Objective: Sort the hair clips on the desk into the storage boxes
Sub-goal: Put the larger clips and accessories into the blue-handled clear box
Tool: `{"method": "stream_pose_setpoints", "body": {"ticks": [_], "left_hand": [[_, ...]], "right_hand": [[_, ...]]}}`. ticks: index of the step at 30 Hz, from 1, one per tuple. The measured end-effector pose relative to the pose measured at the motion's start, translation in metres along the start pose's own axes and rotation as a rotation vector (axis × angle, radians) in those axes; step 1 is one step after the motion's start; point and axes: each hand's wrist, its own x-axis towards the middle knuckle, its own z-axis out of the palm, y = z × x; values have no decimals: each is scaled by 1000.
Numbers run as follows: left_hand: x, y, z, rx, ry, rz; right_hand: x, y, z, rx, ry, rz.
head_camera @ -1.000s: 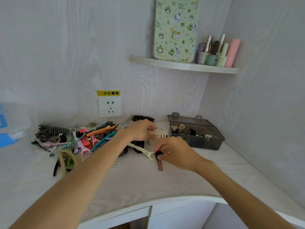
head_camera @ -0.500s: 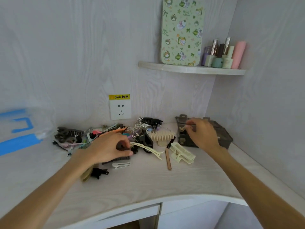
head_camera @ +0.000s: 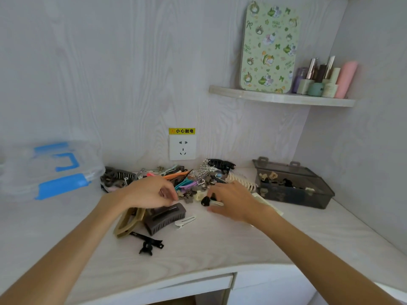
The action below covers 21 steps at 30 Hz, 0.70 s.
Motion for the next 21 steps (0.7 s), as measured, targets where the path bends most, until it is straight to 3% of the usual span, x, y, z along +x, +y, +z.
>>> {"method": "stream_pose_setpoints", "body": {"ticks": [4,8,11,14,18,21], "left_hand": [[16,6,10,-35,73,-13],[31,3,20,-11,190,-92],[37,-2,25,-29,254,-96],[38,-6,25,-65,212,-74],[33,-5,18,-68,85,-56],[34,2,17,-19,124,-57]], "right_hand": [[-11,7,-1,82,-15,53],[-11,0,0,-118,96,66],[-5,-16,5,103,55,96],[8,-28,20,228,-63,175],[23,-23,31,317,17,177],[26,-20,37,400,137,182]]}}
